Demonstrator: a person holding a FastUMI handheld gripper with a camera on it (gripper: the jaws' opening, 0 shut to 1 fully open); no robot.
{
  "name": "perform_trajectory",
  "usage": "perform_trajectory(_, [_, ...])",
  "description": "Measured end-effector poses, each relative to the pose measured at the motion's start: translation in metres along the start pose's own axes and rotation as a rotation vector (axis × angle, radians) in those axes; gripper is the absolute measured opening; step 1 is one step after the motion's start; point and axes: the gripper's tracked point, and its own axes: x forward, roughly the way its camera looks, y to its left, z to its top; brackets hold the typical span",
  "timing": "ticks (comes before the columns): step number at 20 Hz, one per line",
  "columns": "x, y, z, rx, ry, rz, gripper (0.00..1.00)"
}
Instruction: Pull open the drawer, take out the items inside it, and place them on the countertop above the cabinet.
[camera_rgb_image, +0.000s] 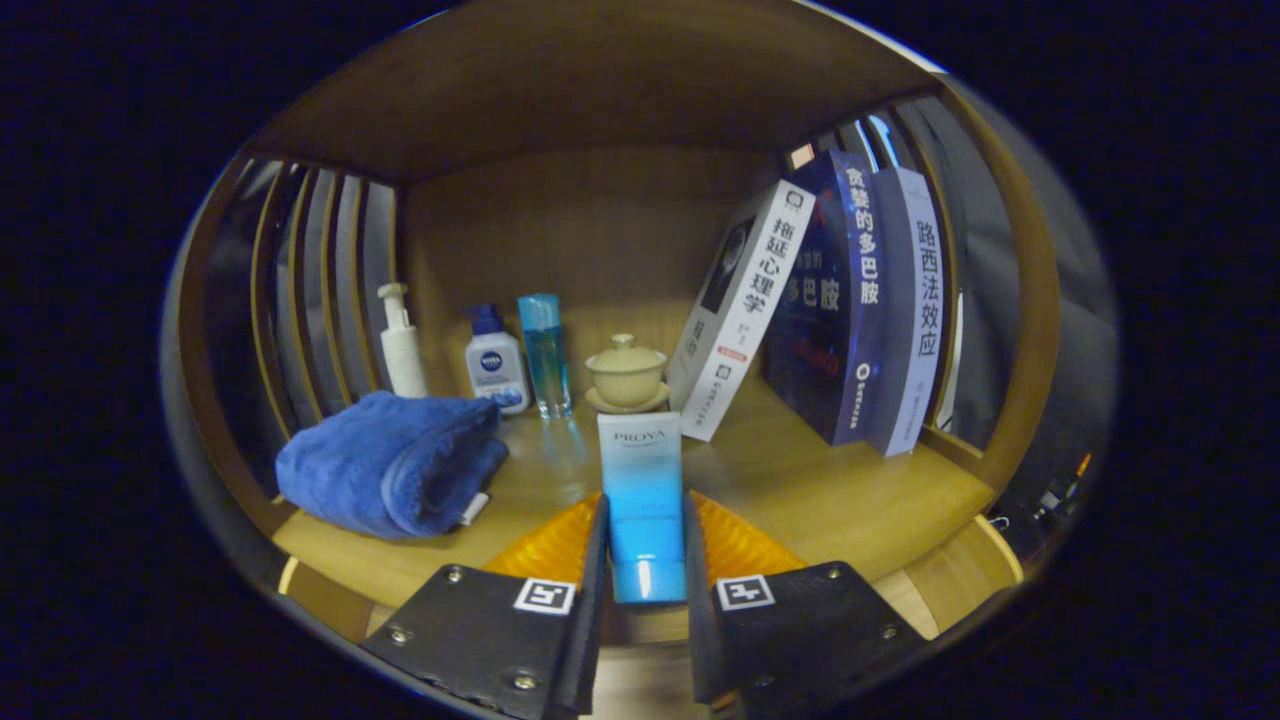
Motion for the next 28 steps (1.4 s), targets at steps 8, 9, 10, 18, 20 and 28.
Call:
perform_trajectory(8, [-0.002,-0.017,-0.002,0.006,-0.010,-0.042,0.57])
perform_trajectory(9, [-0.007,-0.019,-0.001,0.011,-0.011,-0.042,0.62])
perform_trajectory(10, [-0.011,-0.021,0.002,0.019,-0.016,-0.038,0.69])
perform_trajectory(18, [-0.076,-0.014,0.038,0.098,-0.066,0.006,0.92])
perform_trajectory(20, [-0.100,-0.013,0.050,0.103,-0.077,0.029,0.95])
perform_trajectory(28, [-0.230,-0.022,0.093,0.004,-0.221,0.012,1.00])
